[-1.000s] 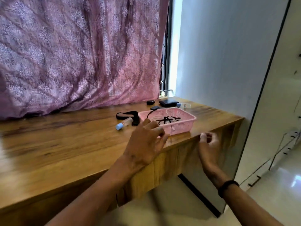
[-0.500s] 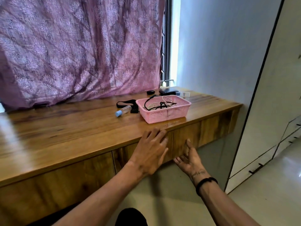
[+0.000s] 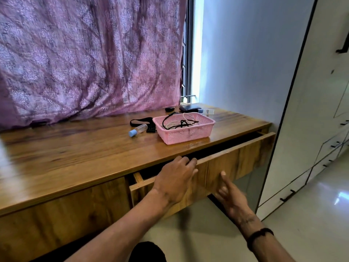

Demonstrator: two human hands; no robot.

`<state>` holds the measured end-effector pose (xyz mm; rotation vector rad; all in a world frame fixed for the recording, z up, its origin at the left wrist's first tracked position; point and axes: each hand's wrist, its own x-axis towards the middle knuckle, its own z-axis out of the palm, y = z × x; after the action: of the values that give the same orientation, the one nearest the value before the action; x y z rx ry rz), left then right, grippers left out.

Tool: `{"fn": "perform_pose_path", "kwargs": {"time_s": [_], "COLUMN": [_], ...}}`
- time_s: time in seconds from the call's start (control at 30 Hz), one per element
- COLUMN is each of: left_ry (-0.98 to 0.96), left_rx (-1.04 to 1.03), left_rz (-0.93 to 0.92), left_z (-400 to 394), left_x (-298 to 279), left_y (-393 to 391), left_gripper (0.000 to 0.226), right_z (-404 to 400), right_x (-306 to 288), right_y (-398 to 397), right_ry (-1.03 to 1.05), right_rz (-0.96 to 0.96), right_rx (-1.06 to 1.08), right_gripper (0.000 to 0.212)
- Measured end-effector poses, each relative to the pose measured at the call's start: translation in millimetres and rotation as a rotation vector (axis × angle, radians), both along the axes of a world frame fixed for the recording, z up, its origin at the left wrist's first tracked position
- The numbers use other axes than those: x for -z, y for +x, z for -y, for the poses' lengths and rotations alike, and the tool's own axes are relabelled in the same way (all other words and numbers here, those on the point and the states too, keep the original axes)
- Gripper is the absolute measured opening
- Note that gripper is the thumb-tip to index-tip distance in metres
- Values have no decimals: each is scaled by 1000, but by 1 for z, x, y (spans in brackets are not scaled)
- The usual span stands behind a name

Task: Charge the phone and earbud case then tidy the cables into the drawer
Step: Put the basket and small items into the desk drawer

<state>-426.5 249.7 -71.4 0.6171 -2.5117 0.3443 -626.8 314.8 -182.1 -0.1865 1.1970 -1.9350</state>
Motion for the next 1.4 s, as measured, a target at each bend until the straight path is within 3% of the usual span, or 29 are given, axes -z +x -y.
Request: {"fn": "perform_pose_path", "kwargs": {"time_s": [0.1, 0.2, 0.27, 0.33, 0.53, 0.77, 0.9, 0.97, 1.07, 1.23, 1.3, 1.4], "left_ry": [118, 164, 179, 195, 412, 545, 580, 546, 367, 203, 318, 644], "left_rx": [67, 62, 46, 25, 152, 305, 388, 401, 237, 68, -200, -463], "left_rz": [-75, -97, -168, -210, -143, -16, 157, 97, -170, -532, -517, -365], "left_z": [-9, -13, -18, -25, -42, -67, -61, -43, 17, 113, 158, 187], "left_x": [-4, -5, -5, -5, -22, -39, -54, -70, -98, -118, -116, -111], "left_y": [-1, 0, 1, 2, 7, 1, -6, -10, -18, -23, -19, -5], "left_gripper": [40, 35, 28, 24, 18, 9, 22, 35, 39, 24, 28, 25], "right_z": [-16, -16, -14, -18, -53, -102, -98, -84, -41, 55, 89, 123], "right_x": [-24, -59, -79, -87, -98, -122, -142, -161, -198, -253, -263, -259], "right_y": [-3, 3, 7, 12, 6, -3, -7, -7, -11, -34, -48, -71], "right_ry": [128, 95, 44, 23, 2, -34, 11, 41, 107, 229, 341, 570], "right_rz": [-559, -1302, -1704, -1934, -1930, -1726, -1675, -1663, -1702, -1683, -1676, -1534], "right_rx": [247, 403, 299, 116, -73, -297, -429, -388, -206, 40, 17, -255], "right_gripper": [87, 66, 39, 25, 26, 23, 28, 34, 29, 27, 30, 32]}}
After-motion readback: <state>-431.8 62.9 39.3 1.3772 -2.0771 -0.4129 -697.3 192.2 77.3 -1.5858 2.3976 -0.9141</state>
